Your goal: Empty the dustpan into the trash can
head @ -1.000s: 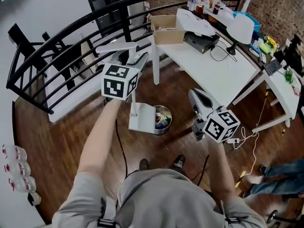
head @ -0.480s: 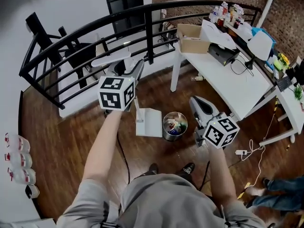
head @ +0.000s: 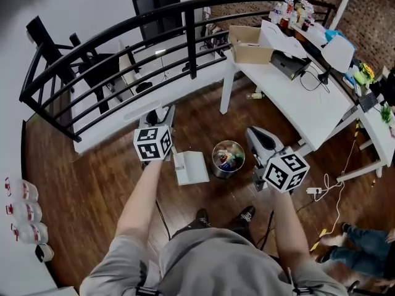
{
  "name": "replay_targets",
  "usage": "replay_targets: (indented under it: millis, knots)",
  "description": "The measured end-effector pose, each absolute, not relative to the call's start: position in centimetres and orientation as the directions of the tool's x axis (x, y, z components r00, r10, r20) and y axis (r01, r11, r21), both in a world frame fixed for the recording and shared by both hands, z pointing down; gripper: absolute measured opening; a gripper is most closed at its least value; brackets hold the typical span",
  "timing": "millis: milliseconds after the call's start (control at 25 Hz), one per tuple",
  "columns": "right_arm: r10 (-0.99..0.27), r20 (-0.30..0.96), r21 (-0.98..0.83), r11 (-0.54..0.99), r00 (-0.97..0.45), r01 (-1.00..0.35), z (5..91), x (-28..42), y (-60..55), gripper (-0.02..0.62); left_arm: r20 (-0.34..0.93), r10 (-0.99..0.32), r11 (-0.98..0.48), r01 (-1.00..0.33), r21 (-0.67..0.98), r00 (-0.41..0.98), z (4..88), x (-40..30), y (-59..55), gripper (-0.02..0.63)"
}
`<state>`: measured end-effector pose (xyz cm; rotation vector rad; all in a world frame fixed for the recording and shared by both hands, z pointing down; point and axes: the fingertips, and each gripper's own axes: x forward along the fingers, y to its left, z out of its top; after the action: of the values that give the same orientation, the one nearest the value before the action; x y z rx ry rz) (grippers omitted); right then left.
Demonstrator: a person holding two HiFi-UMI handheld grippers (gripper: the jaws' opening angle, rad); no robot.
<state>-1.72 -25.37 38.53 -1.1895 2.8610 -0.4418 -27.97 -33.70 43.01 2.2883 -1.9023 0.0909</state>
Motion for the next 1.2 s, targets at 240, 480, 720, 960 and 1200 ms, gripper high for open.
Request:
replay_targets:
  millis: [240, 480, 720, 960, 1200]
  knots:
    - [-0.689, 0.142, -0.266, 0.664, -0.71, -0.698, 40.8, -3.5, -25.3, 0.0, 0.215, -0.952, -0.203, -0.975, 0.086, 0.217, 50.1, -27.0, -33.0, 0.196]
    - [-0.685, 0.198, -0.268, 0.65, -0.701, -0.711, 42.8, -4.1, -24.6, 0.0, 0.257, -0.943, -0.19, -0.976, 0.109, 0.212, 55.2, -26.5, -32.6, 0.196]
    - [-0.679, 0.222, -0.262, 0.649, -0.699, -0.714, 43.5, -4.5, -24.5, 0.0, 0.344, -0.918, -0.153, -0.977, 0.148, 0.196, 59.8, -26.7, -32.8, 0.195]
    - [-0.665, 0.242, -0.259, 0.657, -0.706, -0.708, 44.0, -4.9, -24.4, 0.0, 0.386, -0.909, -0.102, -0.981, 0.164, 0.159, 61.8, -28.4, -32.1, 0.197]
    - [-0.647, 0.236, -0.269, 0.674, -0.725, -0.688, 44.1, -6.0, -24.0, 0.0, 0.414, -0.903, -0.051, -0.986, 0.157, 0.113, 63.2, -30.7, -30.6, 0.239]
